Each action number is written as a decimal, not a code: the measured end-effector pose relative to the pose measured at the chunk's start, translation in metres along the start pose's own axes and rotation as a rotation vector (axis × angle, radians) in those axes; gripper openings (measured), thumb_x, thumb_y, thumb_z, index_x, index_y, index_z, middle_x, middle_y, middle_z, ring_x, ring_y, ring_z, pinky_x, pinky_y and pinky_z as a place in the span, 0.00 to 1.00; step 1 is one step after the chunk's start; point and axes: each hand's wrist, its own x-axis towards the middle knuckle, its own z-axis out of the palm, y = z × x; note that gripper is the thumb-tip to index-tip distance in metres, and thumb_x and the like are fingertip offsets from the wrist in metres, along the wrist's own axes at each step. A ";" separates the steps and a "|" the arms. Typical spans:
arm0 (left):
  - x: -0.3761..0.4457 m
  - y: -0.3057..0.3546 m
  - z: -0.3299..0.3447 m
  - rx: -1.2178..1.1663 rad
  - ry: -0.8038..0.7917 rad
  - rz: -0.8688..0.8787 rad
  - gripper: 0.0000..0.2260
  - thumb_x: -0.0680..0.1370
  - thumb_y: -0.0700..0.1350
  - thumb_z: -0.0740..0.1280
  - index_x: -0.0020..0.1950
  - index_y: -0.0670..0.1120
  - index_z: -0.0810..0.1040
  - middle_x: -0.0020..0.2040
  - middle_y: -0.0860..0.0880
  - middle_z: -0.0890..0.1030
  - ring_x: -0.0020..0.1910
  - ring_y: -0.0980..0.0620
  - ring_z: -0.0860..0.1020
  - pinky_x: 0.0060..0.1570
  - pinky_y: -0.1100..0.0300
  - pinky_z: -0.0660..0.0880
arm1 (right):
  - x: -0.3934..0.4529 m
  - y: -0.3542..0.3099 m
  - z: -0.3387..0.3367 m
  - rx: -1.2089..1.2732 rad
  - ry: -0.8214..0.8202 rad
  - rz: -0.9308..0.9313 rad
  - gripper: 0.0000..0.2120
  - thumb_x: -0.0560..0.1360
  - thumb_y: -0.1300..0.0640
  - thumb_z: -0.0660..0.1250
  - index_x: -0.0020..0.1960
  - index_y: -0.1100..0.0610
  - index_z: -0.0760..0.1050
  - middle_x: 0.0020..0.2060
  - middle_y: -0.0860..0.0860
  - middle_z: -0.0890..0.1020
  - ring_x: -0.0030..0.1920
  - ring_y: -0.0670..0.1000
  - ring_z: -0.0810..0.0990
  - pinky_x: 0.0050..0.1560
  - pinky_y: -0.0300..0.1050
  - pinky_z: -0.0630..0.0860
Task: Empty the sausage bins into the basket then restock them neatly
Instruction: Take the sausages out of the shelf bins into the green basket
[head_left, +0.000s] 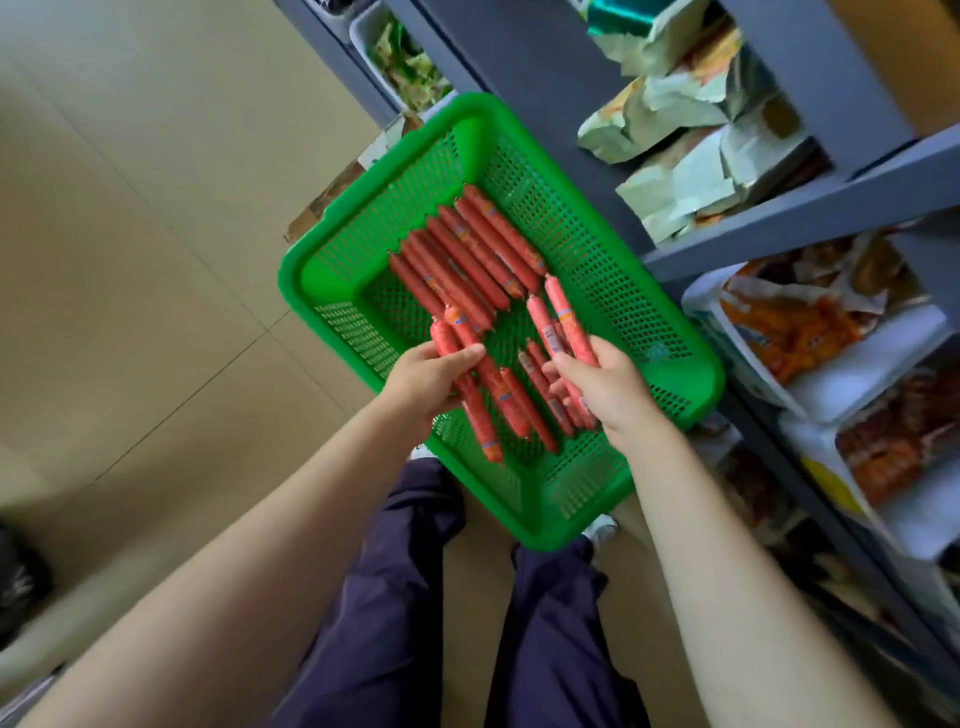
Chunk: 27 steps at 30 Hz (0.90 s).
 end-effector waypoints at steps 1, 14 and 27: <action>0.005 -0.005 0.002 0.018 0.029 -0.007 0.02 0.78 0.43 0.70 0.49 0.47 0.79 0.43 0.48 0.81 0.39 0.52 0.80 0.37 0.61 0.78 | 0.007 0.010 -0.005 -0.025 0.029 0.034 0.04 0.79 0.61 0.64 0.48 0.54 0.75 0.40 0.55 0.80 0.31 0.48 0.73 0.31 0.40 0.68; 0.034 -0.038 0.048 0.051 0.071 -0.044 0.02 0.78 0.43 0.70 0.48 0.46 0.78 0.44 0.46 0.81 0.40 0.50 0.80 0.44 0.54 0.81 | 0.044 0.068 -0.021 -0.606 0.238 0.046 0.10 0.75 0.61 0.68 0.57 0.59 0.77 0.53 0.57 0.79 0.52 0.58 0.78 0.52 0.46 0.73; 0.010 -0.003 0.029 -0.270 -0.066 0.100 0.04 0.79 0.41 0.68 0.53 0.44 0.79 0.42 0.49 0.83 0.38 0.54 0.83 0.41 0.58 0.82 | -0.001 0.017 0.009 0.087 -0.304 0.059 0.05 0.80 0.56 0.64 0.54 0.56 0.76 0.45 0.55 0.83 0.42 0.53 0.83 0.43 0.46 0.80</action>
